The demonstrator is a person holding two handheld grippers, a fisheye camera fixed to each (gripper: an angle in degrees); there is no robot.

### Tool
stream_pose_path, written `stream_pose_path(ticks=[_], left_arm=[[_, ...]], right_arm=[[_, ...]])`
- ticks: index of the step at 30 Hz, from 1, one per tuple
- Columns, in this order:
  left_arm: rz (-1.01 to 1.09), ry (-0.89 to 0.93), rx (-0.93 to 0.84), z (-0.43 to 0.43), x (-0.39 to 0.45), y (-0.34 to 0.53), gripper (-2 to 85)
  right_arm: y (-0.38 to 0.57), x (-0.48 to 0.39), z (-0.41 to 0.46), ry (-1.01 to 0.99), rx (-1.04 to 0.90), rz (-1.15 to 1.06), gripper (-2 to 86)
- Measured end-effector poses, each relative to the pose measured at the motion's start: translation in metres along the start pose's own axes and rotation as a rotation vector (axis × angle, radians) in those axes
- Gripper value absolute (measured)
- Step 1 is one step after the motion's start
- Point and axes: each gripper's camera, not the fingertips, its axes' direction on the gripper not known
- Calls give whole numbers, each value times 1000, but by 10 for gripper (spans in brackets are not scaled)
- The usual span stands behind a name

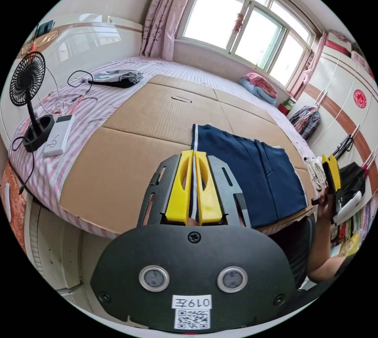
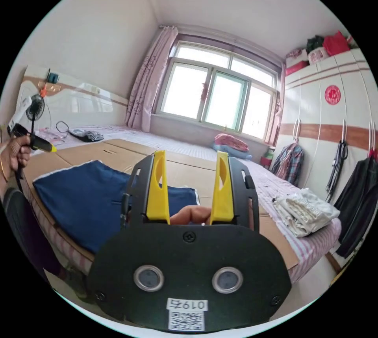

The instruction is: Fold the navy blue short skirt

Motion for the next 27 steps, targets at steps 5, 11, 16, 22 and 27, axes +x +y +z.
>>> stream_pose_path(ticks=[5,11,16,22,27], left_arm=[[-49,17,-113,73,-15,-51,24],[-94,148,-300,178,-43,-82,51],[-90,119,-381,241,-55,-99,83],[-53,112,-416,298,-58,-98,86],[-64,232,-398,334,-81,-87,51]], right_arm=[[26,15,46,-28,-119,65,164],[62,-31,67,-163,-208,-45,164],[70,-82,86,-316,-252,-105,182],[81,-164,107,-470,-274,-223,189],[87,-226,121,-623,-302,-191,185]])
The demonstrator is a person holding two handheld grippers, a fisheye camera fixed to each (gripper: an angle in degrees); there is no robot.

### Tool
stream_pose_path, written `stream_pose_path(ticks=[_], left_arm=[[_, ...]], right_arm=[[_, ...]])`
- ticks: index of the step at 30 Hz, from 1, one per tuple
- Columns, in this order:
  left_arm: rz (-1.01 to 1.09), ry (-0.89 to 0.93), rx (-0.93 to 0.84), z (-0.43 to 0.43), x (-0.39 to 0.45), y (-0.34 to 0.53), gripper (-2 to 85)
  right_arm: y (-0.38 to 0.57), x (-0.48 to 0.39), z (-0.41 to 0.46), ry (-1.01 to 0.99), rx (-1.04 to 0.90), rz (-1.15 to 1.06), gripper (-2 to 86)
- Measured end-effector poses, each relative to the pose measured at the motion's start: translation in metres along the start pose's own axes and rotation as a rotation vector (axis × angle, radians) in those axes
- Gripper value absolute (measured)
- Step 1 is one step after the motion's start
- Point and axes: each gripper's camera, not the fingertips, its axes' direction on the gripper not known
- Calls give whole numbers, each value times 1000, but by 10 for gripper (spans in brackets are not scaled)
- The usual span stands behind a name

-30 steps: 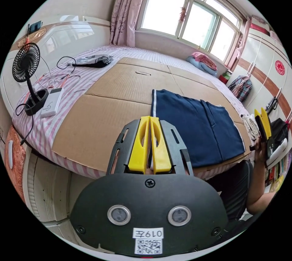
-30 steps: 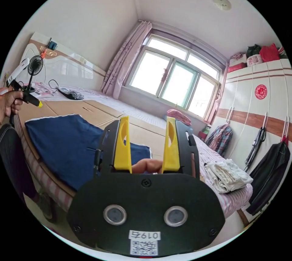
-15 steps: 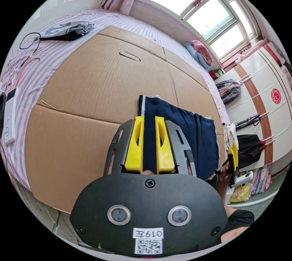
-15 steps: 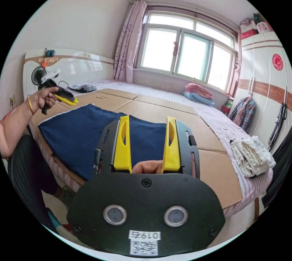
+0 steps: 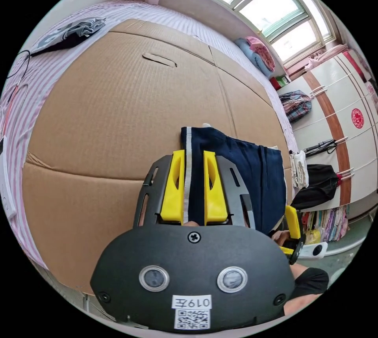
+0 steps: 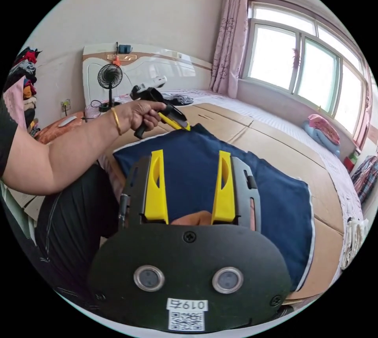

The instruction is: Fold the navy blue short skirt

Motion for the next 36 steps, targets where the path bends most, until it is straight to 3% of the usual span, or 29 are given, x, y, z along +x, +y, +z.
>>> stream_pose_path(ticks=[6,22,30,36], left_arm=[[-15,9,14,25,-28,-4,19],[81,55,-62,92,-66,-12,19],[158,28,-112,120,-74,-23,16],[145,106,-104,136,-99,-22,10]], right_arm=[[7,-80,49,-81,-51,-118,174],[33,-237,172,130,-156,-520,109],[47,-279,216,205,-163,-576,65],[60,-300,242,264,-161,-588,40]])
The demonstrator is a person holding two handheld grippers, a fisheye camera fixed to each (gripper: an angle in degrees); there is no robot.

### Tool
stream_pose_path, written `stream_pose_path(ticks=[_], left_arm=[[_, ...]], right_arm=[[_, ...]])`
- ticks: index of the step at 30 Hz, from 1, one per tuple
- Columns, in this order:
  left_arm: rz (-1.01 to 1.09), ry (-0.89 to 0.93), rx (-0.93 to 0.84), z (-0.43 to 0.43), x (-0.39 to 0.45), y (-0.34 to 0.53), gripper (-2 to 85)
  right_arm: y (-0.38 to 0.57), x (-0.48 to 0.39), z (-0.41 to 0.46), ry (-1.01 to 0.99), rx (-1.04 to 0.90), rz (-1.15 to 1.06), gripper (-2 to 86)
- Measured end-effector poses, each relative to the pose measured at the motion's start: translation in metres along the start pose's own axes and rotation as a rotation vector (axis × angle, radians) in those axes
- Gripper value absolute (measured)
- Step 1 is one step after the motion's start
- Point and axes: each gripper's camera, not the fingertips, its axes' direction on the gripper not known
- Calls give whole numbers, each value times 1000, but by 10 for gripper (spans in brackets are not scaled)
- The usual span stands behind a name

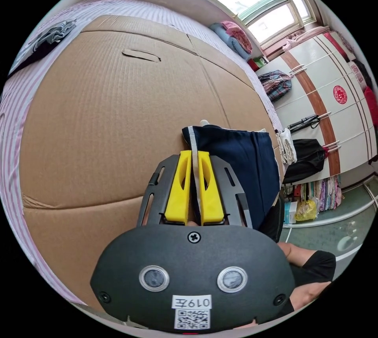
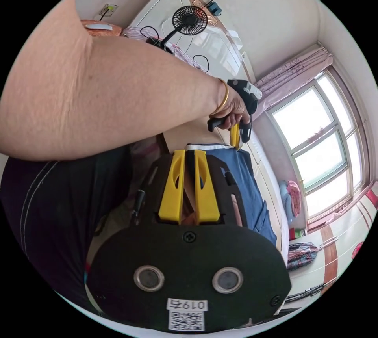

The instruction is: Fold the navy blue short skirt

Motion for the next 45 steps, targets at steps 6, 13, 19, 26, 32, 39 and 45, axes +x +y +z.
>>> stream_pose_path(ticks=[6,13,19,26,32,39,45], left_arm=[[4,37,35,7,-17,4,11],[-5,-15,37,13,-25,7,12],[-88,27,106,3,-51,13,22],[-172,146,105,13,-80,13,14],[-98,29,90,18,-60,8,9],[-77,-39,140,7,-52,10,5],[-77,-100,125,4,-45,7,5]], right_arm=[[-2,-12,17,-2,-4,21,14],[1,-19,37,-47,-6,26,2],[5,-24,46,-44,3,47,9],[10,-30,57,-40,4,54,14],[16,-32,63,-30,9,55,13],[21,-30,67,-28,8,65,10],[26,-32,70,-14,0,36,6]])
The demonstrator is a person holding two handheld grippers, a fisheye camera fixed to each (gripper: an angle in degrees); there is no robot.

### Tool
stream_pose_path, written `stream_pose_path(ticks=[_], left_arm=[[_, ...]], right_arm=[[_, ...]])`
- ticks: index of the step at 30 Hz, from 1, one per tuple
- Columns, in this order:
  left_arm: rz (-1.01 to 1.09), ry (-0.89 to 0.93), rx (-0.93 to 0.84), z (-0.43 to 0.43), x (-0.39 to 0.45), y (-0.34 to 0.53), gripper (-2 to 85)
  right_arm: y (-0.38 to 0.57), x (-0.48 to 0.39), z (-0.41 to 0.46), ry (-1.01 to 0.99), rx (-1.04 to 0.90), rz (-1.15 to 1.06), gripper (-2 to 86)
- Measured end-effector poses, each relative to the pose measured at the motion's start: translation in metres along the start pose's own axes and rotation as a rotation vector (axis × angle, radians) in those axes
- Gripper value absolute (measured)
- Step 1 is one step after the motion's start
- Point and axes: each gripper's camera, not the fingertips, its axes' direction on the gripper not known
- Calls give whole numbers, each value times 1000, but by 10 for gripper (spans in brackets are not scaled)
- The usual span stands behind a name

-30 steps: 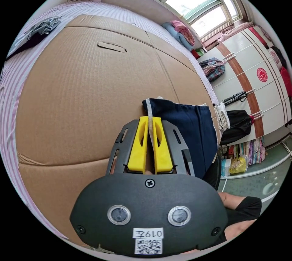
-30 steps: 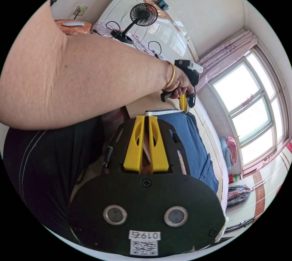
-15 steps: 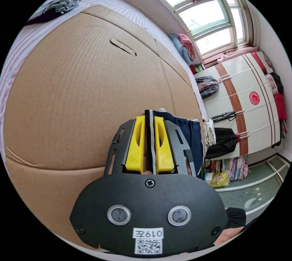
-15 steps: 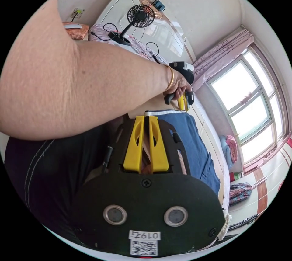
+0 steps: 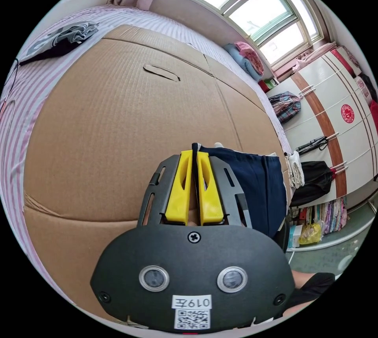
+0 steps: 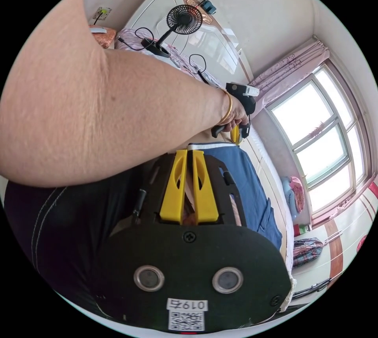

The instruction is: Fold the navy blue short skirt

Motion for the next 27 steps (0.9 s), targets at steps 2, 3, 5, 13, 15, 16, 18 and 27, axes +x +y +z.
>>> stream_pose_path(ticks=[2,3,5,13,15,16,18,27], left_arm=[[4,-9,2,-3,3,-1,5],[14,-16,3,-5,5,-1,6],[23,-15,3,-9,7,-2,6],[-29,5,21,-45,-1,-3,8],[-35,57,29,-56,-1,-4,8],[-31,57,29,-59,0,-5,9],[-12,39,18,-64,8,-9,10],[55,14,-61,-70,42,-29,9]], right_arm=[[2,2,0,-4,-6,-1,6],[2,2,0,-4,-7,-2,7],[4,3,0,-5,-13,-8,10],[12,14,-8,26,4,7,51],[13,16,-9,30,3,3,56],[14,15,-10,44,4,-7,56],[14,12,-12,73,1,-29,53],[22,15,-23,128,1,-91,30]])
